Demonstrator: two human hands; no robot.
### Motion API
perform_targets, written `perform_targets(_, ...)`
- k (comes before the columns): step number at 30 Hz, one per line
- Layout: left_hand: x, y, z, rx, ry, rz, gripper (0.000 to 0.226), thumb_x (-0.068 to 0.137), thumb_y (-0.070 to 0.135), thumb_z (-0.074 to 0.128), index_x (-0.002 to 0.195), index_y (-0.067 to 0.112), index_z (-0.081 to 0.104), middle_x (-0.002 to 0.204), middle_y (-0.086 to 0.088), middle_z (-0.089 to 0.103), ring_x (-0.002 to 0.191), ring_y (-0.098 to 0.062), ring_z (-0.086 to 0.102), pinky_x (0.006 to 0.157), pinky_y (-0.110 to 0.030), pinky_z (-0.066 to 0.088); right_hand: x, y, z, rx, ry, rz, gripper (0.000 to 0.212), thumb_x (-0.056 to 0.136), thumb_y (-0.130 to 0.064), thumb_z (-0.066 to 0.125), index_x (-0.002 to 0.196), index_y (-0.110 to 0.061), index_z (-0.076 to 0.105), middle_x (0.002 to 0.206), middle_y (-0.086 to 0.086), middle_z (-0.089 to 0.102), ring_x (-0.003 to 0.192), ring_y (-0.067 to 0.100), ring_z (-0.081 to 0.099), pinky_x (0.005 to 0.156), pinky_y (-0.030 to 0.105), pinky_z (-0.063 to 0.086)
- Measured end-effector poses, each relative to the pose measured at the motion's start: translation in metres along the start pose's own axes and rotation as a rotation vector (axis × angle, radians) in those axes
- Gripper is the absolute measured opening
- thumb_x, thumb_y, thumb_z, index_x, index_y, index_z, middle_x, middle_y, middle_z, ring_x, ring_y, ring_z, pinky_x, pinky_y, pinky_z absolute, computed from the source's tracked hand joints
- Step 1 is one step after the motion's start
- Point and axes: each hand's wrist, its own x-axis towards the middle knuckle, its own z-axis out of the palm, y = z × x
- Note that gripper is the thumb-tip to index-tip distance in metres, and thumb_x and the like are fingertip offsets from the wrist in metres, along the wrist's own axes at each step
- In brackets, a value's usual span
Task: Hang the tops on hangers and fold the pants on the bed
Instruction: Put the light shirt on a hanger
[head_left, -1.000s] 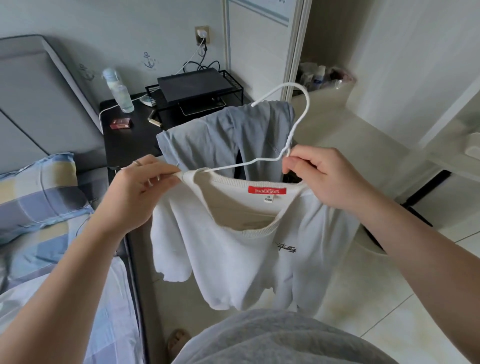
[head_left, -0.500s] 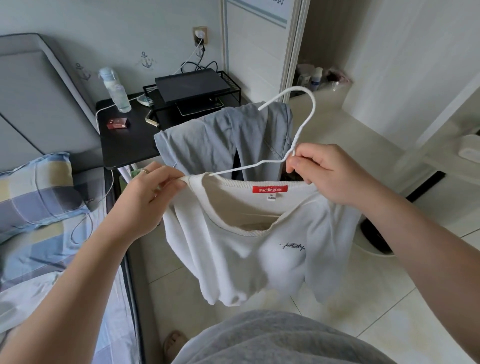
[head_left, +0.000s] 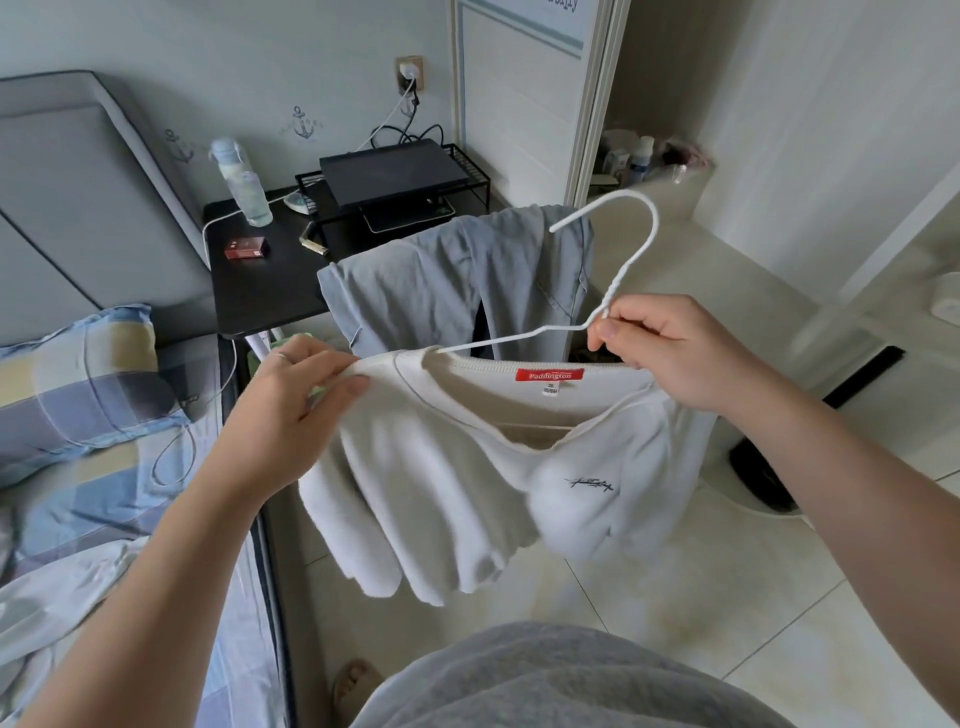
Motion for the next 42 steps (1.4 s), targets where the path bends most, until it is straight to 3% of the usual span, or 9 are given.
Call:
perform_targets(8,0.004,0.019,0.032,-0.011,0.077,0.056,0.013,0.099,0.012,0.054,0.093,0.009,0.065,0.081,0.009,0.052,0.082,-0.004,0.051,0.073,-0.015,0.038,0.010,0.004,0.024,0.027,-0.063,-0.011,0.029,0.100,-0.010,0.057,0.079,-0.026,0.069,0.059,-0.007,0.053,0.059,0.007,0.046,0.060,0.020,0.040)
perform_targets(14,0.004,0.004,0.015,-0.061,0.202,-0.022,0.012,0.096,0.018,0.052,0.089,0.022,0.060,0.082,0.014,0.055,0.082,-0.006,0.052,0.073,-0.012,0.037,-0.001,0.035,-0.007,0.005,-0.113,0.072,0.028,0.091,-0.011,0.071,0.109,-0.032,0.068,0.105,-0.010,0.074,0.100,0.004,0.067,0.089,0.018,0.049)
perform_targets(17,0.004,-0.003,0.001,-0.049,0.231,-0.046,0.023,0.095,0.018,0.052,0.086,0.039,0.054,0.085,0.011,0.057,0.084,0.001,0.053,0.073,-0.008,0.036,-0.017,0.061,-0.020,0.076,-0.176,0.235,0.019,0.091,-0.002,0.067,0.095,-0.019,0.073,0.094,-0.001,0.075,0.088,0.007,0.066,0.085,0.025,0.049)
perform_targets(20,0.005,-0.006,-0.004,-0.037,0.241,-0.069,0.018,0.095,0.017,0.051,0.087,0.032,0.057,0.084,0.005,0.057,0.083,0.003,0.051,0.073,-0.007,0.036,-0.026,0.080,-0.025,-0.029,-0.199,0.269,0.025,0.092,-0.008,0.069,0.076,-0.026,0.073,0.075,-0.005,0.068,0.075,0.010,0.057,0.076,0.032,0.043)
perform_targets(25,0.004,-0.005,-0.002,-0.065,0.219,-0.107,0.026,0.096,0.016,0.053,0.084,0.039,0.055,0.082,0.017,0.057,0.079,0.005,0.051,0.068,-0.006,0.035,-0.028,0.077,-0.008,-0.055,-0.033,0.178,0.012,0.086,-0.029,0.077,0.082,-0.027,0.066,0.069,-0.008,0.059,0.067,0.005,0.050,0.069,0.034,0.040)
perform_targets(29,0.003,-0.002,0.005,-0.101,0.222,-0.146,0.026,0.096,0.021,0.054,0.081,0.042,0.055,0.076,0.021,0.057,0.071,0.005,0.051,0.062,-0.008,0.035,-0.035,0.070,0.032,-0.329,0.189,0.058,0.063,0.072,-0.055,0.076,0.123,-0.027,0.053,0.113,-0.007,0.065,0.104,0.013,0.061,0.084,0.034,0.048)
perform_targets(34,0.007,0.005,0.005,-0.115,0.205,-0.131,0.023,0.096,0.022,0.054,0.081,0.039,0.056,0.071,0.022,0.056,0.067,0.004,0.051,0.059,-0.007,0.034,-0.028,0.071,0.059,-0.631,0.600,-0.082,0.044,0.078,-0.011,0.080,0.112,-0.005,0.052,0.096,0.018,0.064,0.084,0.038,0.062,0.068,0.042,0.051)
perform_targets(38,0.005,0.004,0.005,-0.115,0.184,-0.137,0.027,0.099,0.014,0.057,0.080,0.033,0.057,0.068,0.019,0.054,0.064,0.001,0.048,0.058,-0.009,0.035,-0.028,0.073,0.041,-0.686,0.616,-0.168,0.013,0.088,-0.005,0.057,0.099,0.000,0.063,0.092,0.013,0.063,0.080,0.035,0.060,0.060,0.037,0.047)
perform_targets(42,0.005,0.003,0.004,-0.104,0.157,-0.091,0.019,0.097,0.016,0.055,0.082,0.027,0.059,0.074,0.009,0.055,0.070,-0.001,0.050,0.063,-0.011,0.036,-0.026,0.072,0.022,-0.636,0.508,-0.213,0.012,0.092,0.005,0.056,0.095,0.003,0.067,0.089,0.013,0.062,0.073,0.030,0.058,0.064,0.033,0.044)
